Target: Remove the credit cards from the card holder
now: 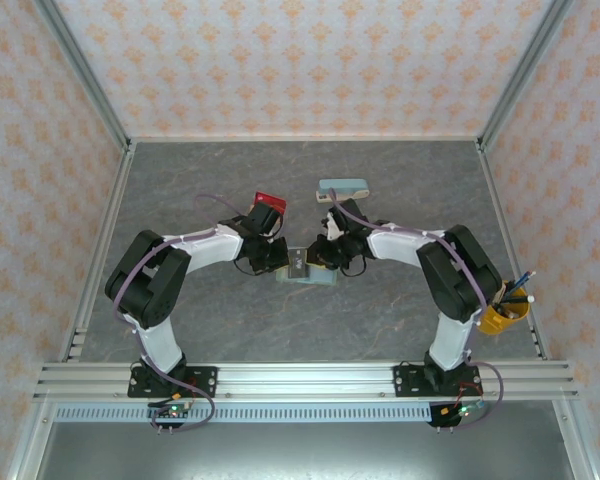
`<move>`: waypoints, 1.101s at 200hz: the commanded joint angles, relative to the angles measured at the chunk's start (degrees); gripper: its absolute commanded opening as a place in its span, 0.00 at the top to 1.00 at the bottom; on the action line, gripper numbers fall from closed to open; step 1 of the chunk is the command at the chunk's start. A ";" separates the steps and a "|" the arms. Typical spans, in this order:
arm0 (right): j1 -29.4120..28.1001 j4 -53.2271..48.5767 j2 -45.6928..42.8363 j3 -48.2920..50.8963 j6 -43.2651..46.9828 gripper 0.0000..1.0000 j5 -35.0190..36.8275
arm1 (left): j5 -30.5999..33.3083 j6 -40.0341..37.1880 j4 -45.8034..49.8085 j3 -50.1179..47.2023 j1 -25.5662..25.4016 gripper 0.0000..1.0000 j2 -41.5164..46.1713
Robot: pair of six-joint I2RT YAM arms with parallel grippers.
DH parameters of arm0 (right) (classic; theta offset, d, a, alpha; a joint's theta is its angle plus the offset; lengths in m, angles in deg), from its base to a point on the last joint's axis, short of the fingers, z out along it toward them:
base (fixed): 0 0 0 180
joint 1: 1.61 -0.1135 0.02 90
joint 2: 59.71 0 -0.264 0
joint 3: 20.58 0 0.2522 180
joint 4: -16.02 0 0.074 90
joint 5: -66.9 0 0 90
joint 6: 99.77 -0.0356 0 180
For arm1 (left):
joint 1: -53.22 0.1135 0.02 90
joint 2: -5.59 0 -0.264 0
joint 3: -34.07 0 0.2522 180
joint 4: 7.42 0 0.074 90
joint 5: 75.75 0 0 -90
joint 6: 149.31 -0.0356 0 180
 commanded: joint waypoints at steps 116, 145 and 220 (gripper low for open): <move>-0.58 -0.15 3.20 -2.54 1.10 0.87 -2.67 | 2.77 -0.58 3.80 -1.11 -0.13 0.94 -2.41; -0.60 -0.12 3.54 -2.63 1.18 0.86 -2.67 | 2.69 -0.55 3.77 -1.09 -0.16 0.94 -2.57; -0.60 0.36 4.49 -2.90 0.86 0.89 -3.11 | 2.27 -0.43 3.47 -1.14 -0.22 0.96 -3.01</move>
